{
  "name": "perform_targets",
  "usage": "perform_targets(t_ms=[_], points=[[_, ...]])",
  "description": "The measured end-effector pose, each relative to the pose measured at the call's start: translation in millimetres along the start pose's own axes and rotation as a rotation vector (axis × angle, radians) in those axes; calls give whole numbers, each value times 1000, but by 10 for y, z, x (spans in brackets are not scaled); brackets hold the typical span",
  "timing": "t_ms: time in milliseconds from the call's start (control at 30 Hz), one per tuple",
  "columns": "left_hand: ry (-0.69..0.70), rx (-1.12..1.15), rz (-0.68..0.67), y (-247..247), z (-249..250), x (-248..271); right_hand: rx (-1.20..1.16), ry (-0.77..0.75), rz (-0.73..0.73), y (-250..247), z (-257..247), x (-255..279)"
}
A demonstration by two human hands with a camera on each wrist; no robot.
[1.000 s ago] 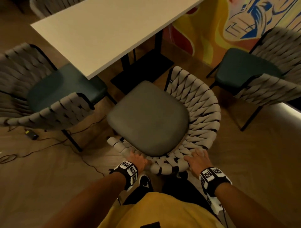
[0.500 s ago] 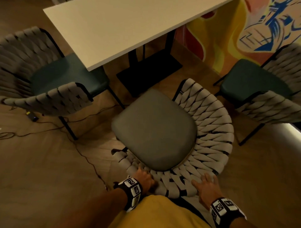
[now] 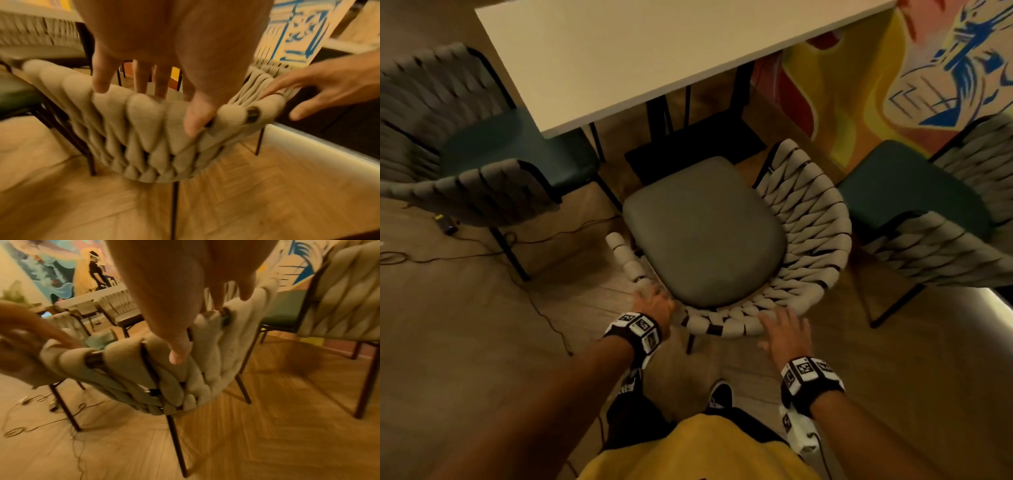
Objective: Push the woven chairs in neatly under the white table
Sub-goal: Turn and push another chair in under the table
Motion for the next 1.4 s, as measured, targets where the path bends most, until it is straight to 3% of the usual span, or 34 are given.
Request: perform_targets(t_ms=[133,200,367,467,567,733,867,1000,1267,1400], points=[[-20,223,-60,153,555,57,-29,4,60,-80,398,-165],[-75,304,-52,222,646,-50,-80,12,14,-137,503,-282],[-88,261,-51,235,614,-306,-70,-16,-106,-159,523,-430],[-102,231,45,98,509,-358,-104,-11,-121,-269,450,-583],[-166,240,97,-119,325,-419,-244,-20,-46,-453,366,-755],[-185,257,32,-304,314,-451,-581,56,197,-688,571,-793],[-194,378,-2,-232,497,-402,-676,208,126,-684,924,-835],[-256,472,-15,-268,666,-514,-577,167,40,-793,1025,-964],[-341,535,-196,-458,840,-683,-392,116,-85,-991,1050,-1236],[-405,567,-103,-642,854,-700,-254,42,-96,-1155,991,-1416]])
Point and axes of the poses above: each hand's wrist, its own x-axis away from the middle knuckle, its own y-axis out of the palm, z = x × y, the point moved 5 cm from there along -x, towards the middle knuckle, and after that the axes turned 3 degrees about -z, right-handed, at the moved point
